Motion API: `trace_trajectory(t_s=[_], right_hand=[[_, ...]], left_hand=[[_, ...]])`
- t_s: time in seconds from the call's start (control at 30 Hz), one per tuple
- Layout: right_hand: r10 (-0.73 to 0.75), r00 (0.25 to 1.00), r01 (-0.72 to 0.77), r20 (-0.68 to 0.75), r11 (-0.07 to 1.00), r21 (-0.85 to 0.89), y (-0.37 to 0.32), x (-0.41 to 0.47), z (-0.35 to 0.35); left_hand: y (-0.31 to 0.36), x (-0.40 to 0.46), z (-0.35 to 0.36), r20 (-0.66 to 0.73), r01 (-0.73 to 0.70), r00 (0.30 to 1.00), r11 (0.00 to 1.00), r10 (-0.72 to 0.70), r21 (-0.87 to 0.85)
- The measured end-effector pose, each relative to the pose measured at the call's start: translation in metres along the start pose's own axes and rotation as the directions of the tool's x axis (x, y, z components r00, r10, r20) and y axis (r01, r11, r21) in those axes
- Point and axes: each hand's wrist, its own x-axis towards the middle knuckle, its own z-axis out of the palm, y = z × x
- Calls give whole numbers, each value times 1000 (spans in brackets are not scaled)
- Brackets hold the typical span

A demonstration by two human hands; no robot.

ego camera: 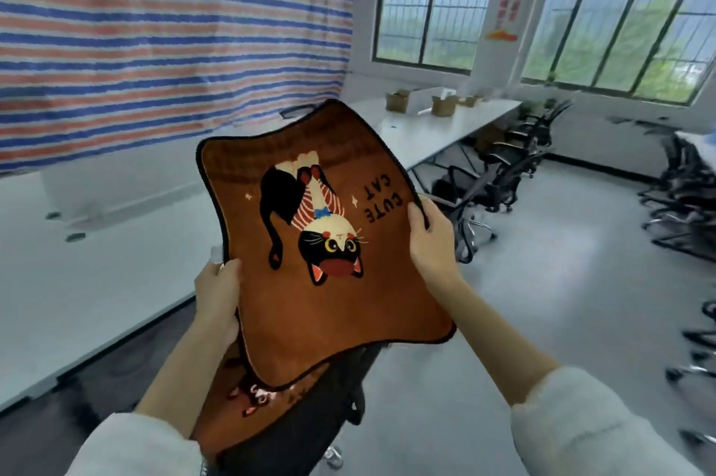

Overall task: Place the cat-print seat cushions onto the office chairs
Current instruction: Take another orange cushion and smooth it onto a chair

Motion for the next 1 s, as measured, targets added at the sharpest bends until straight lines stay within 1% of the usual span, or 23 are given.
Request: trace_trajectory(t_s=[0.07,0.17,0.2,0.27,0.33,0.37,0.47,0.6,0.77,0.87,1.0], right_hand=[[39,997,-40,-70,999,-14,29,27,-52],[86,987,-88,-139,996,-9,71,63,-110],[97,983,-100,-159,995,-8,80,70,-120],[127,967,-129,-220,992,6,116,112,-164],[133,960,-137,-246,991,2,138,151,-190],[123,956,-132,-266,991,-15,153,183,-208],[110,944,-132,-310,990,-49,181,258,-248],[113,930,-139,-349,989,-51,214,354,-306],[112,910,-150,-400,987,-65,256,450,-360],[151,895,-175,-420,984,-18,299,512,-386],[231,900,-219,-370,973,75,359,597,-415]], left_hand=[[-9,-1,66,44,-12,999,999,10,34],[-16,4,151,116,-41,993,998,35,51],[-17,6,168,130,-55,990,997,47,57],[-31,20,245,199,-66,979,996,52,66],[-35,30,302,251,-76,966,994,55,73],[-40,43,344,285,-79,957,994,55,75],[-43,77,438,325,-97,943,993,70,67],[-42,113,568,389,-111,917,993,86,42],[-51,154,692,478,-142,873,988,95,63],[-62,182,768,514,-189,850,978,119,86],[-77,220,871,533,-255,829,962,168,93]])
